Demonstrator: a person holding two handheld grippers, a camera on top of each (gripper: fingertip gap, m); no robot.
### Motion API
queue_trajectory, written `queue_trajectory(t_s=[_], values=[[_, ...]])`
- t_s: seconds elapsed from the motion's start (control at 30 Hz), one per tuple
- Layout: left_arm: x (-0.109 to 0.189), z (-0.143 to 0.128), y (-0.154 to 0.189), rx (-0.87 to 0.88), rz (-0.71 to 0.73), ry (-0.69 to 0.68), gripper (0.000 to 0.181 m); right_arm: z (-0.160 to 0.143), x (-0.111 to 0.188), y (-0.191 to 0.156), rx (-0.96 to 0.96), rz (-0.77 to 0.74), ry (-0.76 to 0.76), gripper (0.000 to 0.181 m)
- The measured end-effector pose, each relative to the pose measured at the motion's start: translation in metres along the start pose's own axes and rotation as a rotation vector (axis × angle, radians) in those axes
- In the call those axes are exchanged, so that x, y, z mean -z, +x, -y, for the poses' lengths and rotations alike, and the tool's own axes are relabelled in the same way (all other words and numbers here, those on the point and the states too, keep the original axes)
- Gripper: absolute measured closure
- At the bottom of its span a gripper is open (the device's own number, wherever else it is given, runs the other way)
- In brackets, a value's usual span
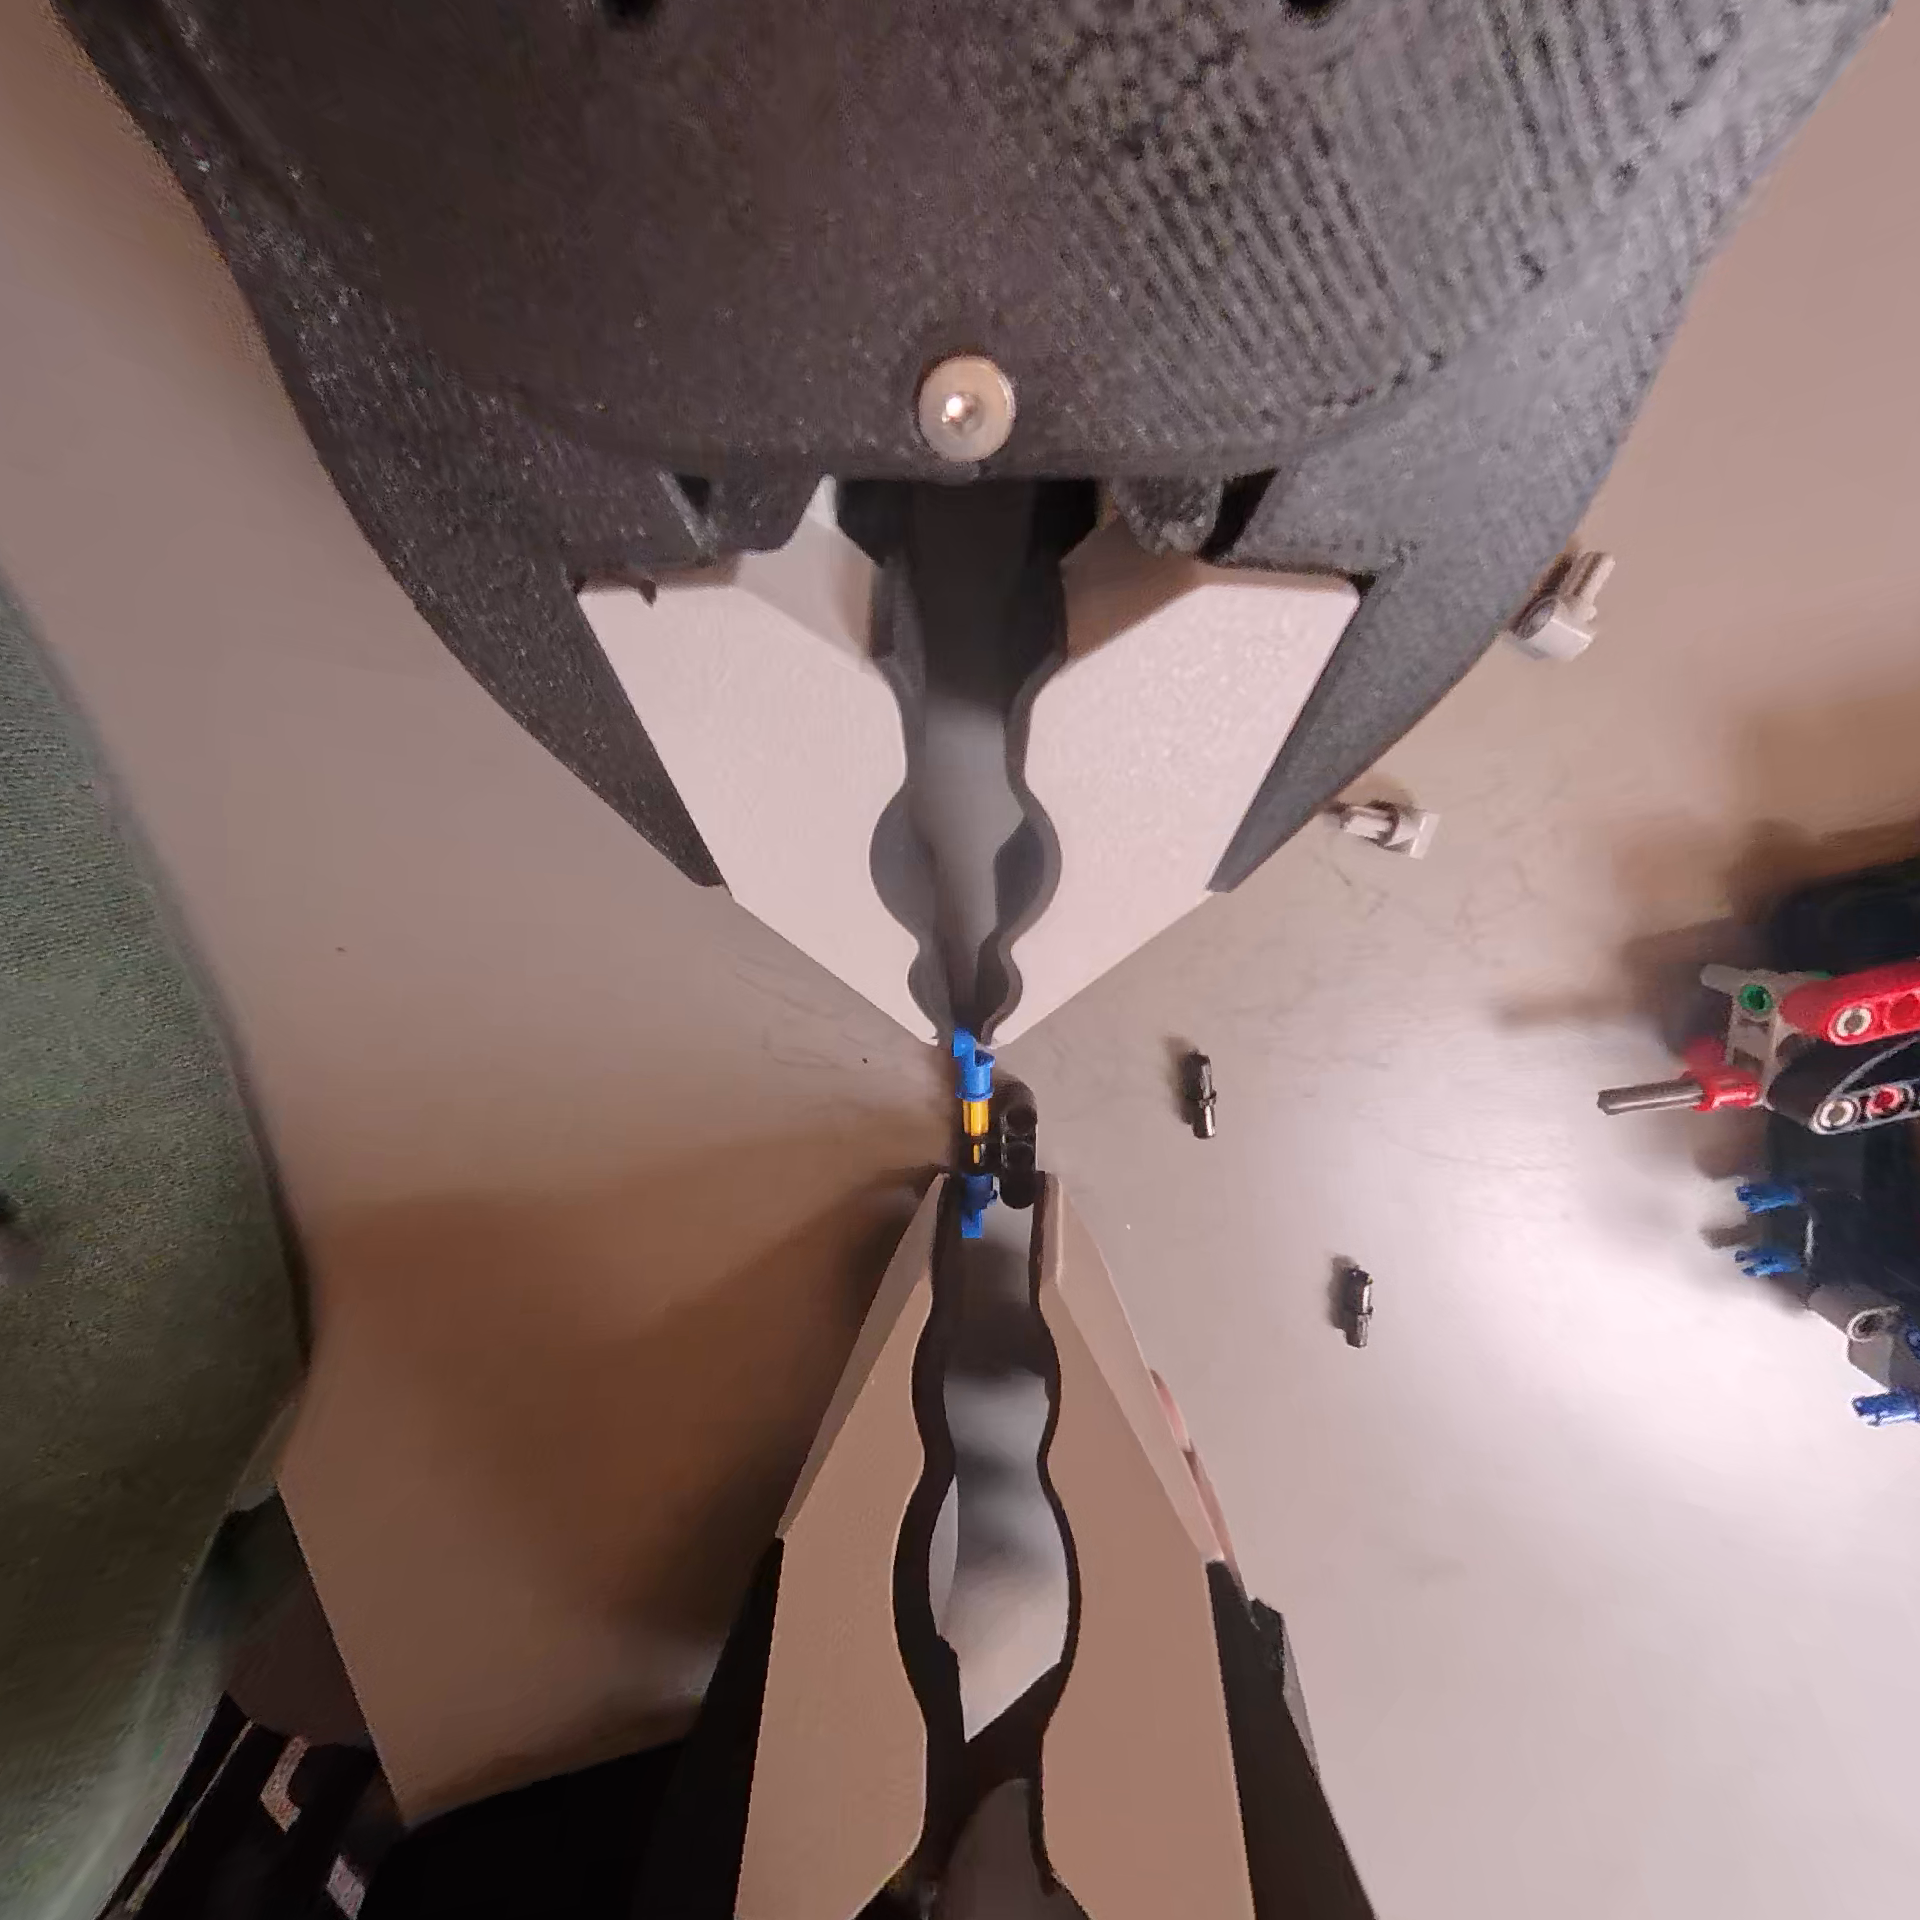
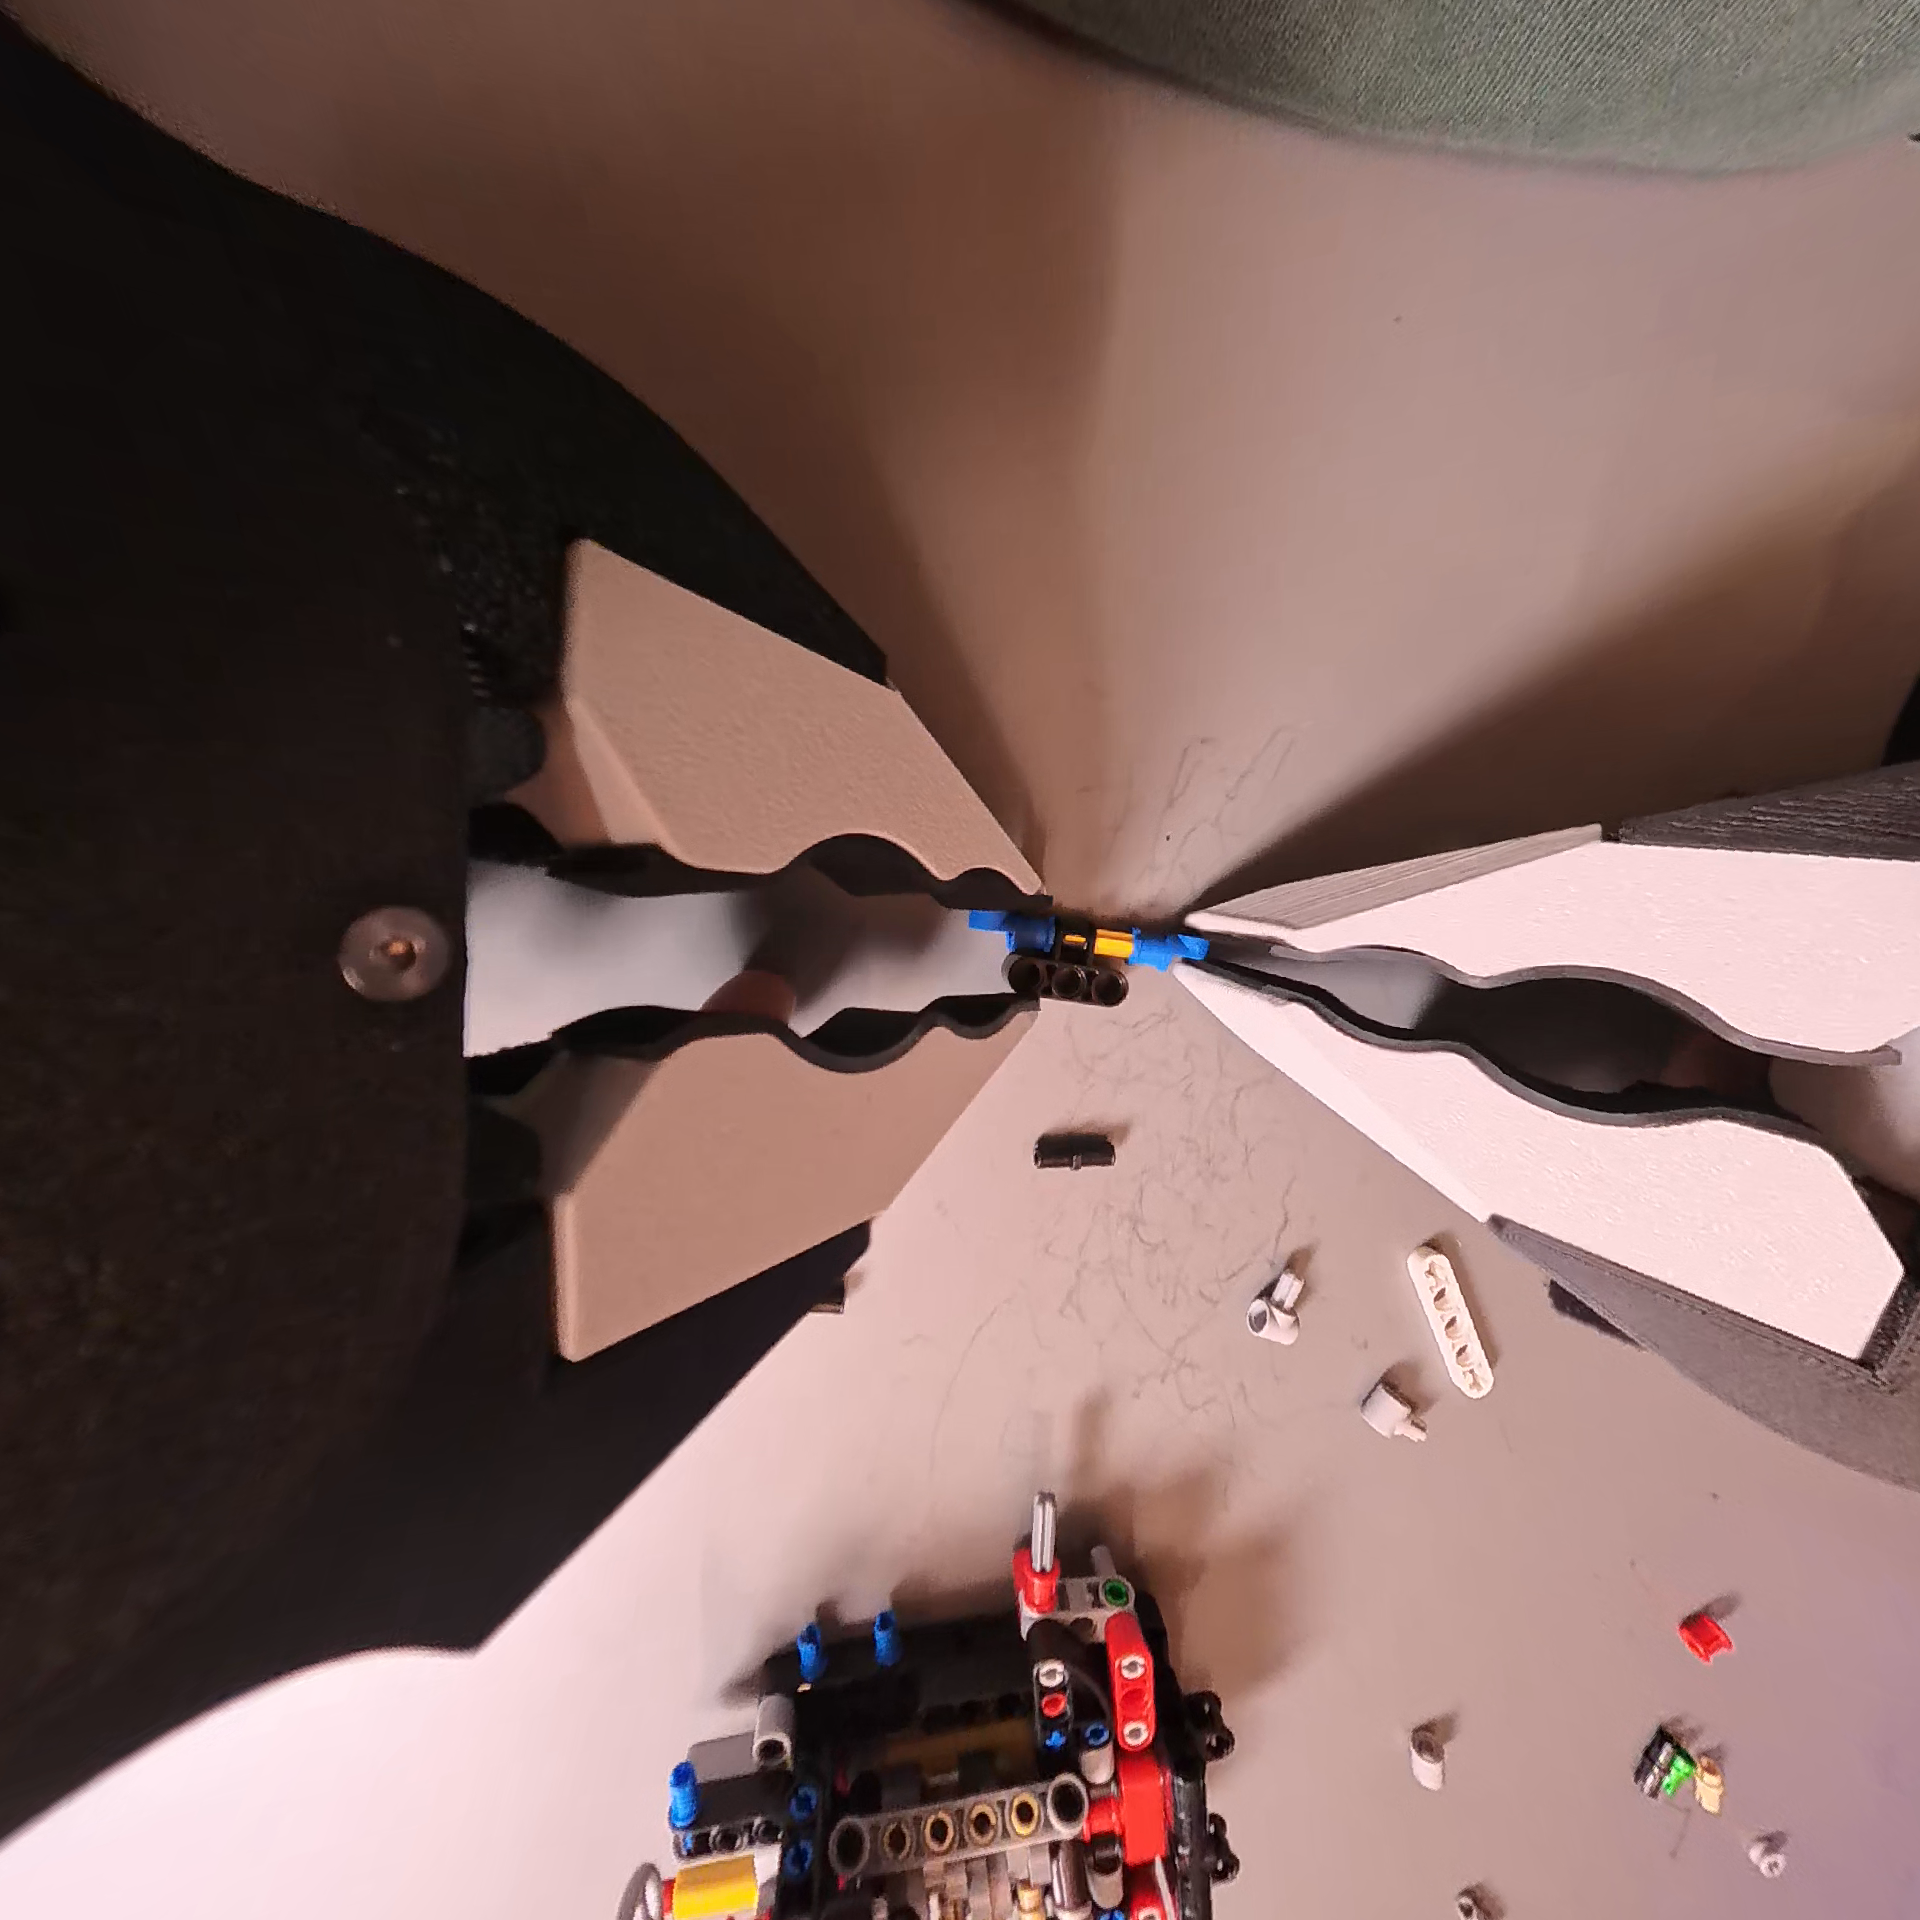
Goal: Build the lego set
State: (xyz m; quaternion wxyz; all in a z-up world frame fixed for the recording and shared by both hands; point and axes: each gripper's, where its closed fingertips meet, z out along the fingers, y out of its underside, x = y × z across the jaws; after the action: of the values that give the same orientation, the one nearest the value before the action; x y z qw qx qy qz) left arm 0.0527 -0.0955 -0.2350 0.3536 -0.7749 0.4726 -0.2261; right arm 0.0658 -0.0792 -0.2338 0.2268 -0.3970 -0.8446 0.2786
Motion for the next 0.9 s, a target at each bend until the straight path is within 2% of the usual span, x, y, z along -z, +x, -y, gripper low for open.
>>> queue_trajectory(t_s=[0.37,0.9], values=[[-0.0029,0.0023,0.0026,0.043,-0.021,-0.007,0.180,-0.0002,-0.0009,0.0021,-0.049,-0.001,-0.014,0.168],[-0.0065,0.0058,-0.0003,0.103,0.040,-0.017,0.180,-0.0018,0.0001,0.0024,-0.139,-0.012,-0.034,0.168]])
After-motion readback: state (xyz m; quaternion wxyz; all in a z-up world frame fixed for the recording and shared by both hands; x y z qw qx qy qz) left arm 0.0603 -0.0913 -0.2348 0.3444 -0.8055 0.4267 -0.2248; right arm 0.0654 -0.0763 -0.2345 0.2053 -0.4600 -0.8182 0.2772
